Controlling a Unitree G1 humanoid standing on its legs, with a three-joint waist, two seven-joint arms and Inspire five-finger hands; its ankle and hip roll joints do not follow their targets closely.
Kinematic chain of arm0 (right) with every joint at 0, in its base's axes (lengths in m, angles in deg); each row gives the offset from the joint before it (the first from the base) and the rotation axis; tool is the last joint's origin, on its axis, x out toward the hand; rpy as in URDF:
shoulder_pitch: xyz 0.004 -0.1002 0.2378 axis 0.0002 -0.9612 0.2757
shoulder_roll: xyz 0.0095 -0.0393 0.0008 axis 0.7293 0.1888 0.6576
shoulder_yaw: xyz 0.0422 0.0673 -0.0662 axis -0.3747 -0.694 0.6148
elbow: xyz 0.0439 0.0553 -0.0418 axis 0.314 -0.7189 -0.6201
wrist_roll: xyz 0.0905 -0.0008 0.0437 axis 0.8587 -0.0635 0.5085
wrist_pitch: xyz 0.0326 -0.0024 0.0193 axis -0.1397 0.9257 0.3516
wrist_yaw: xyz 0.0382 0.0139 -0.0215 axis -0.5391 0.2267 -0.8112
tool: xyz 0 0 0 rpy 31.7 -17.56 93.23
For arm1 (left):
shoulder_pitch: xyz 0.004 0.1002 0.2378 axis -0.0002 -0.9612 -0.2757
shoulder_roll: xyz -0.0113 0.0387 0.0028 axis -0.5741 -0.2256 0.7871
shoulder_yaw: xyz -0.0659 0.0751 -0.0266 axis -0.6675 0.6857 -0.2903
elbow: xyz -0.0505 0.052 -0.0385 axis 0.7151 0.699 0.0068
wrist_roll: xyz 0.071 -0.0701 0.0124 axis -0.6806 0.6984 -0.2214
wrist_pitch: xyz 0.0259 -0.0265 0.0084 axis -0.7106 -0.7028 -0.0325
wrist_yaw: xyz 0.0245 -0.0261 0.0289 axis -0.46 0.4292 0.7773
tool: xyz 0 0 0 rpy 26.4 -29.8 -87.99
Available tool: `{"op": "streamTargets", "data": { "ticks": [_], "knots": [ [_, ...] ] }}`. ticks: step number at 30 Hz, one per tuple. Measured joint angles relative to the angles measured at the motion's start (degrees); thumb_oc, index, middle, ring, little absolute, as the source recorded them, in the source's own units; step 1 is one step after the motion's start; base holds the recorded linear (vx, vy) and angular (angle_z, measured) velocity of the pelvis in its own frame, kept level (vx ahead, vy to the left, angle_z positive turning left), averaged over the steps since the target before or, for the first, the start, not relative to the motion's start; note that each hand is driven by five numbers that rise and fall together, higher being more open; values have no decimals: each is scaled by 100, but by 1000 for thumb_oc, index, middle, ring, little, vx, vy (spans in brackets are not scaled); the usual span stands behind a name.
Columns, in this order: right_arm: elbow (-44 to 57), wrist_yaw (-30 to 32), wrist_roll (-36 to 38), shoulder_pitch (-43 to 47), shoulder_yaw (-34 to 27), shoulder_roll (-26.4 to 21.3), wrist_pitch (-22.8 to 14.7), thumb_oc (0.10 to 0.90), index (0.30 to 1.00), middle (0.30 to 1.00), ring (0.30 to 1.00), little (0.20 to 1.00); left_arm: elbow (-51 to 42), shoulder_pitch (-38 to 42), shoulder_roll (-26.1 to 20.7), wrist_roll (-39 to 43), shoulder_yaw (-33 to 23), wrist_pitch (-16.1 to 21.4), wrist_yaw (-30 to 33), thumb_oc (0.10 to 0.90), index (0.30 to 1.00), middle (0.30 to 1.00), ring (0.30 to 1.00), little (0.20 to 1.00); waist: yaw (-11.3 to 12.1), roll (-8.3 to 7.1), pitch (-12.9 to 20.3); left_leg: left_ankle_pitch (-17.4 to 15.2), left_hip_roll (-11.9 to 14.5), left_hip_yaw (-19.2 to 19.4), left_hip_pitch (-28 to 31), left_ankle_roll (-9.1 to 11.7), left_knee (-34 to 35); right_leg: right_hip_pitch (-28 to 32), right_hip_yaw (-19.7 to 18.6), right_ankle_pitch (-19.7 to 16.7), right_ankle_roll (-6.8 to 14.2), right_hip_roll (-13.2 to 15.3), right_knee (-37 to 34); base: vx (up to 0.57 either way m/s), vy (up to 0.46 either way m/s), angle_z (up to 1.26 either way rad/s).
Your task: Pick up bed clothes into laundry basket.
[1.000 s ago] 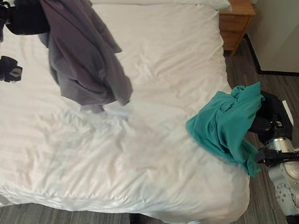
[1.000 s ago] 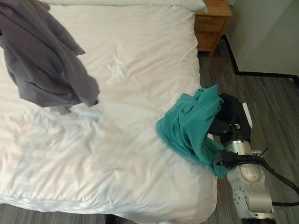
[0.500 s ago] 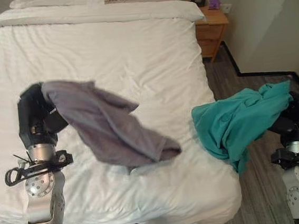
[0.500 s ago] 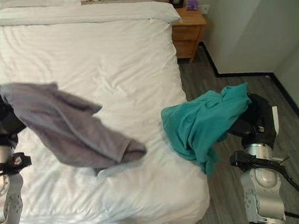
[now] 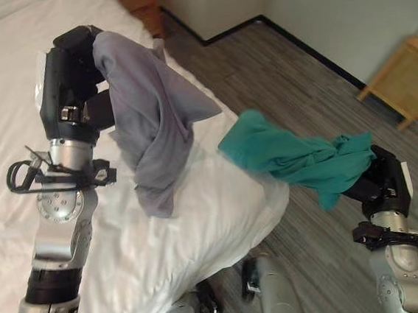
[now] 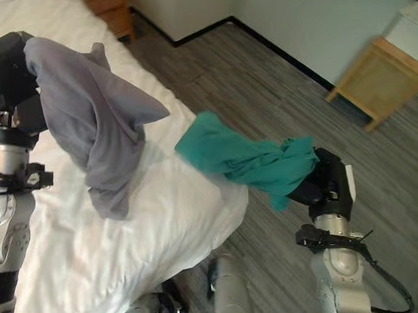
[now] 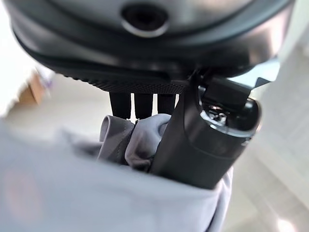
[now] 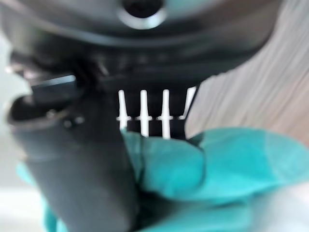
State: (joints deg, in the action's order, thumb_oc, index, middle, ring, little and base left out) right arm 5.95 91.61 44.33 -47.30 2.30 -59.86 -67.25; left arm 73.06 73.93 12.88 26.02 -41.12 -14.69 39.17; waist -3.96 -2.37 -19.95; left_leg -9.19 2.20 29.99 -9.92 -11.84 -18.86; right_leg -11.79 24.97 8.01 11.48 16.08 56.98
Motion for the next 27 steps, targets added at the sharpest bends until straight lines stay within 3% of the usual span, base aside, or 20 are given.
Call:
{"op": "streamTargets", "data": {
  "ticks": [1,2,4,6,7,8,9,10,12,13,14,15,17,18,19,20,21,23,24,27],
  "knots": [
    [-48,13,-38,148,64,-4,1,400,300,300,300,300,-17,-103,1,4,-179,37,15,400,300,300,300,300,165,-195,93,59,-60,339,-15,27,168,395,-3,155,288,34,40,-275,81,-218],
    [-30,9,-107,382,224,-47,-1,400,300,300,300,300,-95,-468,26,4,-563,72,27,400,300,300,300,300,518,-314,156,114,-8,767,-70,-74,385,1077,178,-2,436,-3,-626,-320,21,-246],
    [-25,-71,-169,644,393,-131,3,400,300,300,300,300,-93,-905,63,-2,-918,67,37,400,300,300,300,300,872,-369,187,408,95,1071,-105,-173,627,1728,750,393,361,-26,-1952,-298,-71,-222],
    [-37,-102,-191,768,607,-324,-9,400,300,300,300,300,-64,-1075,152,-17,-1008,-67,94,400,300,300,300,300,966,-428,210,830,197,1251,-130,45,926,2315,756,643,-71,-703,-3986,-425,-236,-125],
    [-39,-120,-191,796,643,-348,-13,400,300,300,300,300,-87,-1113,347,-20,-1052,-47,95,400,300,300,300,300,966,-402,205,935,343,1460,-155,41,931,2173,512,955,-379,-904,-4162,-373,-182,-118],
    [-8,-134,-172,913,711,-245,-21,400,300,300,300,300,-135,-1196,528,10,-1170,-39,121,400,300,300,300,300,1121,-351,203,1128,628,1783,-272,338,946,1826,-93,883,-1018,-1306,-4740,-267,-81,-94],
    [43,-186,-174,822,709,-249,-27,400,300,300,300,300,-127,-1189,598,9,-1153,-49,119,400,300,300,300,300,1111,-322,215,1203,717,1757,-405,558,889,1730,-236,698,-1154,-1385,-4788,-174,-33,-78],
    [49,-216,-167,590,649,-237,-30,400,300,300,300,300,-116,-1209,695,6,-1082,-60,42,400,300,300,300,300,1049,-349,213,1455,955,1547,-502,925,747,1651,-281,465,-1260,-1506,-4953,-295,62,-66],
    [-110,-256,-134,561,696,-23,-23,400,300,300,300,300,-116,-1422,984,27,-1175,-54,82,400,300,300,300,300,1344,-443,194,1715,1255,436,-756,1312,-119,1499,-862,336,-1331,-1504,-4852,-237,135,-135],
    [-153,-235,-66,564,746,112,-23,400,300,300,300,300,-118,-1605,1218,48,-1166,-53,153,400,300,300,300,300,1451,-408,177,1805,1203,-688,-805,1450,-461,1438,-1199,211,-1267,-1490,-4676,-190,55,-167],
    [-154,-229,12,536,821,186,-27,400,300,300,300,300,-101,-1812,1342,119,-1162,-51,156,400,300,300,300,300,1503,-352,172,1572,1041,-1789,-866,1775,-705,1494,-1415,171,-1275,-1490,-4616,-142,34,-148],
    [-52,-304,144,236,841,-7,-21,400,300,300,300,300,-29,-1987,1329,122,-940,-72,69,400,300,300,300,300,1187,-269,212,1004,972,-2857,-942,2315,-1660,1577,-1403,12,-1325,-1455,-4730,-168,49,-108],
    [-13,-294,174,26,838,-159,-32,400,300,300,300,300,-66,-2086,1314,117,-891,-75,-25,400,300,300,300,300,1000,-334,260,716,763,-3515,-696,2358,-1989,1583,-1602,-58,-1252,-1504,-4759,-43,81,-74],
    [-36,-291,211,33,762,-244,-33,400,300,300,300,300,-112,-2077,1309,116,-892,-62,-57,400,300,300,300,300,941,-266,295,483,607,-4042,-155,2299,-1376,1436,-1880,-137,-1259,-1622,-4729,-41,201,-82],
    [-34,-290,225,34,673,-255,-28,400,300,300,300,300,-102,-2021,1325,117,-875,-62,-99,400,300,300,300,300,776,-244,312,331,581,-4009,81,2206,-1119,1352,-2047,-201,-1205,-1727,-4724,9,201,-81],
    [-56,-268,235,93,624,-223,-25,400,300,300,300,300,-94,-2042,1370,129,-893,-58,-74,400,300,300,300,300,670,-199,356,79,567,-3933,351,1954,-498,1268,-2125,-239,-1178,-1760,-4733,-64,129,-45],
    [-24,-254,285,110,552,-212,-34,400,300,300,300,300,-65,-2061,1391,129,-889,-73,-71,400,300,300,300,300,565,-143,368,59,600,-3631,694,1840,212,1240,-2176,-307,-1115,-1791,-4787,-85,133,-47],
    [-29,-225,300,96,414,-171,-40,400,300,300,300,300,-46,-2067,1427,127,-843,-125,-99,400,300,300,300,300,471,-169,378,240,539,-3389,1141,1826,984,1118,-2424,-451,-1006,-1721,-4824,-129,161,-70],
    [16,-209,302,69,273,-57,-85,400,300,300,300,300,-45,-2118,1618,134,-833,-134,-84,400,300,300,300,300,461,-117,452,522,456,-3153,1332,1720,1514,1064,-2525,-645,-839,-1579,-5006,-45,97,-73],
    [27,-194,294,-20,72,6,-143,400,300,300,300,300,-60,-2079,1641,132,-808,-152,-124,400,300,300,300,300,247,-74,493,723,130,-3021,1329,1524,1831,1066,-2574,-891,-752,-1305,-5431,-42,111,-27]
  ]
}}
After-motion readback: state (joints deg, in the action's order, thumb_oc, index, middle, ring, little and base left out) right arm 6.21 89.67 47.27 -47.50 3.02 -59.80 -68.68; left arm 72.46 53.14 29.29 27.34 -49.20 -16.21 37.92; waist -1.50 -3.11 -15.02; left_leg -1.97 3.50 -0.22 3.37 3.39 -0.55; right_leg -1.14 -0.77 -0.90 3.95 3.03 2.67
